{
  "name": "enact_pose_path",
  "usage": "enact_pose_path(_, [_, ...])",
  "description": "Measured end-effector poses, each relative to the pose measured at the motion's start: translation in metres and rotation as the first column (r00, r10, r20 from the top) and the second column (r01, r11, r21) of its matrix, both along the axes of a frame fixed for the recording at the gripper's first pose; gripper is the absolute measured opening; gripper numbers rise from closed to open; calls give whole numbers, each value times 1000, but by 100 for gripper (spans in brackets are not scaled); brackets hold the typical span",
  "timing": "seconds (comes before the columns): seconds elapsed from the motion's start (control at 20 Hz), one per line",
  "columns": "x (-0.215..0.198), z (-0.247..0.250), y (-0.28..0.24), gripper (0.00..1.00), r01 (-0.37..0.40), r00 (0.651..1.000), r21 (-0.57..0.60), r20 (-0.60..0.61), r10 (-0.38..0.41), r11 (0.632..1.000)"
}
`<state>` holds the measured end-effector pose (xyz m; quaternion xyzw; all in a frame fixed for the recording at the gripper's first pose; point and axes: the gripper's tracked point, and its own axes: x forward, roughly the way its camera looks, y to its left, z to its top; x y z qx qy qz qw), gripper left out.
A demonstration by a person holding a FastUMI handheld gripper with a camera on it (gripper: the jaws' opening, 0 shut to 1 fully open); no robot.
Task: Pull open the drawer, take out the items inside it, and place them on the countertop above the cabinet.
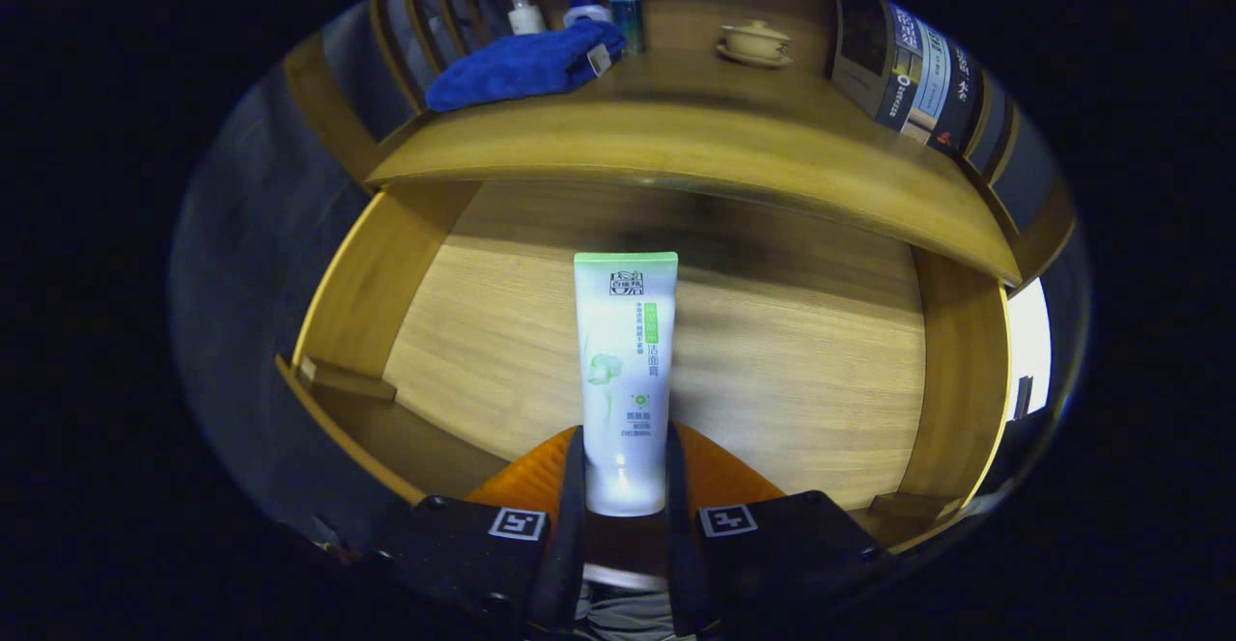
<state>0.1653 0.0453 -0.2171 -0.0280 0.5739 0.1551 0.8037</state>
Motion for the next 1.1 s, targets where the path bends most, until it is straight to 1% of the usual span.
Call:
enact_pose_path(0.1, [-12, 20, 4, 44, -13, 999, 34, 32, 12, 999])
enact_pose_path(0.2, [-7, 38, -1, 44, -32, 995, 23, 92, 29, 999])
enact_pose_path(0.3, [-2, 60, -4, 43, -29, 989, 32, 146, 24, 999])
enact_pose_path(0.4, [7, 83, -1, 44, -14, 979, 76, 202, -2, 997])
enact_pose_path(0.5, [29, 104, 0, 44, 14, 963, 120, 267, -46, 993])
enact_pose_path(0.6, [56, 119, -8, 44, 44, 946, 122, 315, -81, 992])
enact_pose_path(0.8, [111, 121, -23, 44, 88, 916, 65, 387, -106, 994])
enact_pose_path(1.0, [159, 102, -17, 44, 144, 897, 96, 408, -171, 985])
enact_pose_path(1.1, [173, 89, -11, 44, 165, 891, 109, 409, -196, 980])
